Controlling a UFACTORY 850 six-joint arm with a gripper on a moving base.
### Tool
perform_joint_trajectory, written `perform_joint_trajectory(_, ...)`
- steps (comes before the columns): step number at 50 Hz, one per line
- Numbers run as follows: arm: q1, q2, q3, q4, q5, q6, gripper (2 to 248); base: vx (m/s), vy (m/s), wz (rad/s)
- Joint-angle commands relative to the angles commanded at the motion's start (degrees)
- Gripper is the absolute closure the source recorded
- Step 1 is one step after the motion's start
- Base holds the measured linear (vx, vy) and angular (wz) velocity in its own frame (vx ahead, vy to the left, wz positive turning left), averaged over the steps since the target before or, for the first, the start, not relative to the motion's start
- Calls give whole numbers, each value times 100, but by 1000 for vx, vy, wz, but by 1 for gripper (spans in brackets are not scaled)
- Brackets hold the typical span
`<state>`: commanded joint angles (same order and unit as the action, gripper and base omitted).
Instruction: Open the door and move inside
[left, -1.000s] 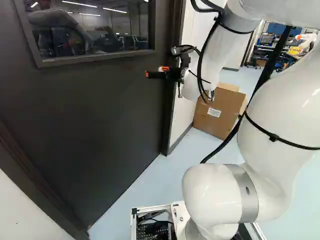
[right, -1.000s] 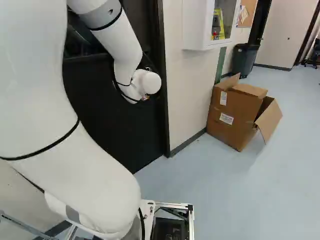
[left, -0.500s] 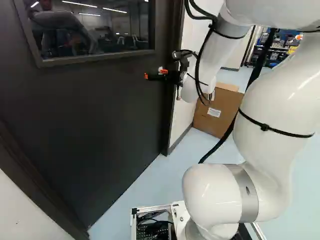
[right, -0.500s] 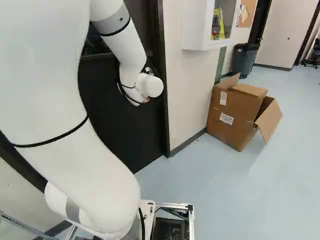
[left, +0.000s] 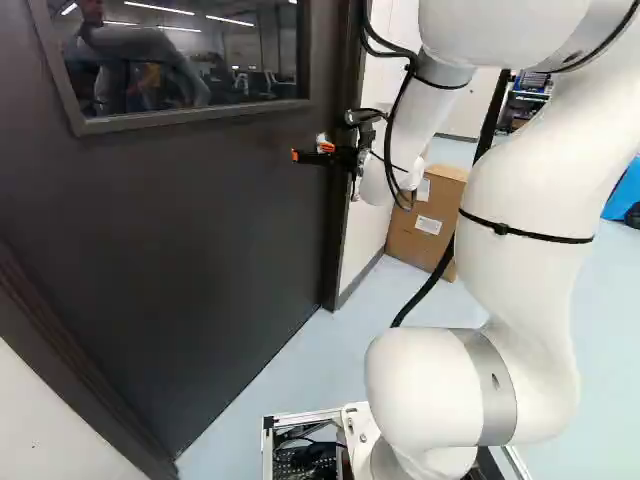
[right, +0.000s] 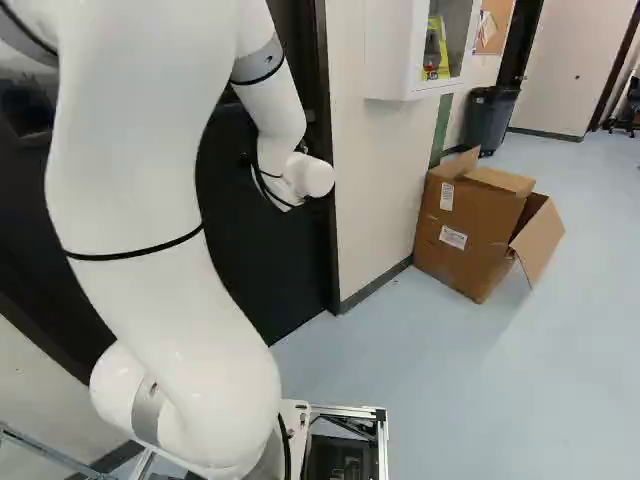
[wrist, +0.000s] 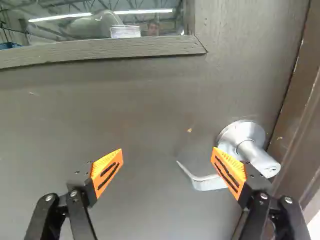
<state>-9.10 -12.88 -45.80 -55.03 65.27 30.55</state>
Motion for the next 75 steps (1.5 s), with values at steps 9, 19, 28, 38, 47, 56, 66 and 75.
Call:
perform_joint_trajectory(9,0,-149,-30,0,0,0,3,0,0,0)
perform_joint_trajectory(19,3,-269,-11,0,0,0,3,0,0,0)
perform_joint_trajectory(28,78,-291,110,0,0,0,3,0,0,0)
perform_joint_trajectory(38,184,-234,345,0,0,0,3,0,0,0)
perform_joint_trajectory(47,165,-114,641,0,0,0,3,0,0,0)
perform_joint_trajectory(56,54,-2,930,0,0,0,3,0,0,0)
perform_joint_trajectory(66,16,-15,1010,0,0,0,3,0,0,0)
perform_joint_trajectory(75,12,-16,1016,0,0,0,3,0,0,0)
